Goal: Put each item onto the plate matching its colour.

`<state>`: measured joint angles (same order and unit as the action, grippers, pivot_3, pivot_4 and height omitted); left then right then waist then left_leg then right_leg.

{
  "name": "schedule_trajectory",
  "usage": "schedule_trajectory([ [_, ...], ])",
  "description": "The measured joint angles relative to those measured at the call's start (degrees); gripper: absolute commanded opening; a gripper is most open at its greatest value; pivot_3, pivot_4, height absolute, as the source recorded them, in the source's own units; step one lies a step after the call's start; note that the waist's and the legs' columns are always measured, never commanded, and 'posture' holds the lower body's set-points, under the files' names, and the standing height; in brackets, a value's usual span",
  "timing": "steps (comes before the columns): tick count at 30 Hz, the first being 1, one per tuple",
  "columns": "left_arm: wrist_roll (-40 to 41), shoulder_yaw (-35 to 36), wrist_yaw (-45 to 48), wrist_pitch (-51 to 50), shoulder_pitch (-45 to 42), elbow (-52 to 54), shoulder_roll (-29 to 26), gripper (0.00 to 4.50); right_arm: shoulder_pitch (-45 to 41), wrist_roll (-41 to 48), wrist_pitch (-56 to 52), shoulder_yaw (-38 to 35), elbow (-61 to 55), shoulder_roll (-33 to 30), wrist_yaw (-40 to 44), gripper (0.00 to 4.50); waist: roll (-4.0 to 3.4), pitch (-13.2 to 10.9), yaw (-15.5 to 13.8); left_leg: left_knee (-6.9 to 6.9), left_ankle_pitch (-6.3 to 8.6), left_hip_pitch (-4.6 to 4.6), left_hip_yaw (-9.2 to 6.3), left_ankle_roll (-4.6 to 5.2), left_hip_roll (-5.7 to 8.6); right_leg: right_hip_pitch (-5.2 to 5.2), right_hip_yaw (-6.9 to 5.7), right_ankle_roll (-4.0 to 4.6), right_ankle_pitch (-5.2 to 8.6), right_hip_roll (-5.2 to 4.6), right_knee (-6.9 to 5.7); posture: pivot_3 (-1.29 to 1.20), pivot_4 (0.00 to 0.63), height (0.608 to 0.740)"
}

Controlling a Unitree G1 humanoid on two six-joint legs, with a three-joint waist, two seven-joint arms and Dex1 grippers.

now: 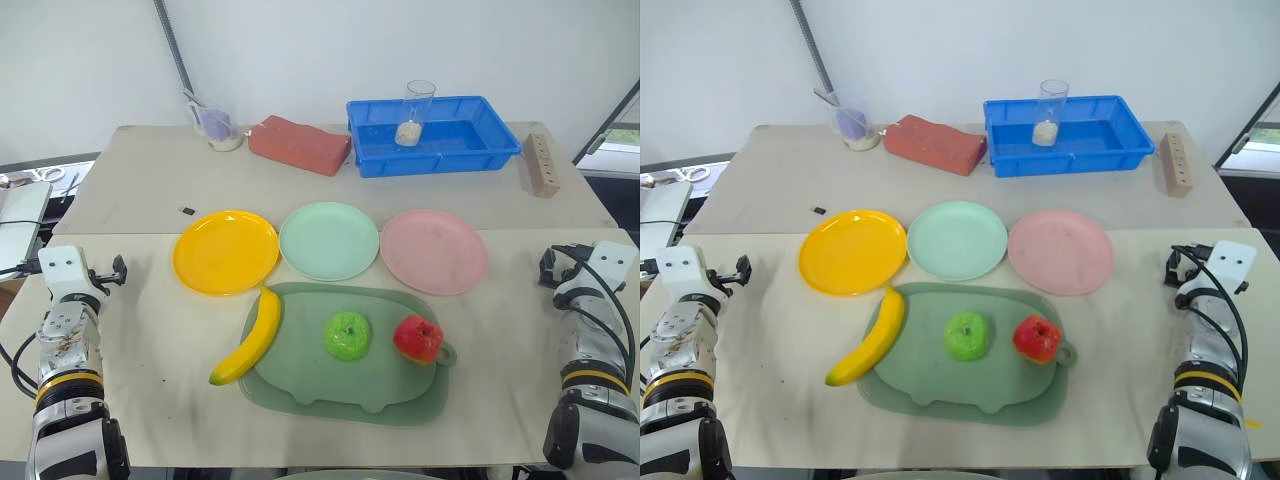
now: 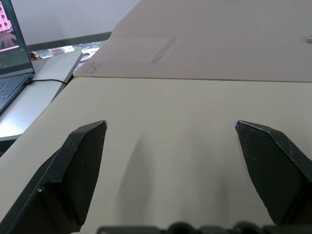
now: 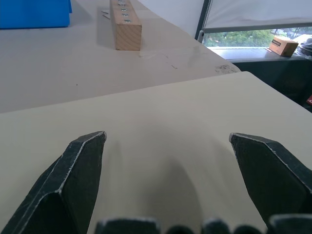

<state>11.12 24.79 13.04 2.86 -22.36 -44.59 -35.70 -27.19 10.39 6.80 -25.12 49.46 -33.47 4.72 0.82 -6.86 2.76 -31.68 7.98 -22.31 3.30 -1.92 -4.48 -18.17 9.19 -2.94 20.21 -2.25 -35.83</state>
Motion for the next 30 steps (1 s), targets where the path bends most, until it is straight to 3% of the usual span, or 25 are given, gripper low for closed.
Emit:
schedule_trajectory([
  [6, 0.4, 0.1, 1.0, -1.2, 3.5, 6.0, -0.2, 4.50, -1.3, -0.1, 0.0, 0.2, 0.7, -0.5, 0.3, 4.49, 0.00, 0.0, 0.2, 0.06, 0.00, -0.01, 0.01, 0.00, -0.01, -0.01, 0.00, 0.01, 0.00, -0.01, 0.01, 0.00, 0.150, 0.740],
  [11, 6.4, -1.5, 13.3, -9.2, 11.8, 27.2, -3.3, 4.50, -3.8, 0.0, -0.9, 2.8, -0.2, -2.1, 7.4, 4.49, -0.02, 0.0, 0.7, 0.09, -0.02, -0.01, 0.02, -0.05, -0.04, 0.00, -0.08, 0.03, -0.01, -0.01, 0.01, 0.00, 0.150, 0.740],
  [14, 12.1, -3.2, 20.9, -18.7, 17.1, 43.5, -7.9, 4.50, -7.0, 0.5, -3.1, 6.5, -3.4, -3.8, 18.1, 4.49, -0.21, -0.1, 1.3, 0.09, -0.01, -0.07, 0.02, -0.05, -0.05, 0.01, -0.08, 0.03, -0.01, -0.03, 0.04, 0.00, 0.150, 0.740],
  [20, 25.2, -8.6, 29.0, -37.3, 24.8, 72.3, -14.6, 4.50, -9.1, 9.0, -16.5, 15.3, -25.2, -3.9, 41.1, 4.49, -0.34, -0.2, 1.2, 0.23, 0.01, -0.08, -0.09, -0.06, -0.10, -0.03, -0.26, 0.07, 0.02, -0.01, 0.08, 0.00, 0.150, 0.740],
  [25, 29.8, -14.5, 27.4, -49.0, 26.6, 82.3, -16.8, 4.50, -5.2, 18.2, -31.3, 24.0, -48.7, -3.6, 50.9, 4.49, -0.23, -0.4, 0.8, 0.15, 0.01, -0.08, -0.25, -0.07, -0.12, -0.11, -0.38, 0.13, 0.04, 0.00, 0.06, 0.00, 0.150, 0.740],
  [30, 29.4, -18.9, 23.3, -55.9, 22.9, 84.3, -16.9, 4.50, -4.9, 26.3, -41.9, 28.2, -66.3, -4.2, 54.2, 4.49, -0.10, -0.4, -0.4, -0.05, 0.27, -0.10, -0.36, -0.48, -0.10, -0.18, -0.53, 0.21, 0.10, -0.06, 0.12, 0.00, 0.150, 0.740],
])
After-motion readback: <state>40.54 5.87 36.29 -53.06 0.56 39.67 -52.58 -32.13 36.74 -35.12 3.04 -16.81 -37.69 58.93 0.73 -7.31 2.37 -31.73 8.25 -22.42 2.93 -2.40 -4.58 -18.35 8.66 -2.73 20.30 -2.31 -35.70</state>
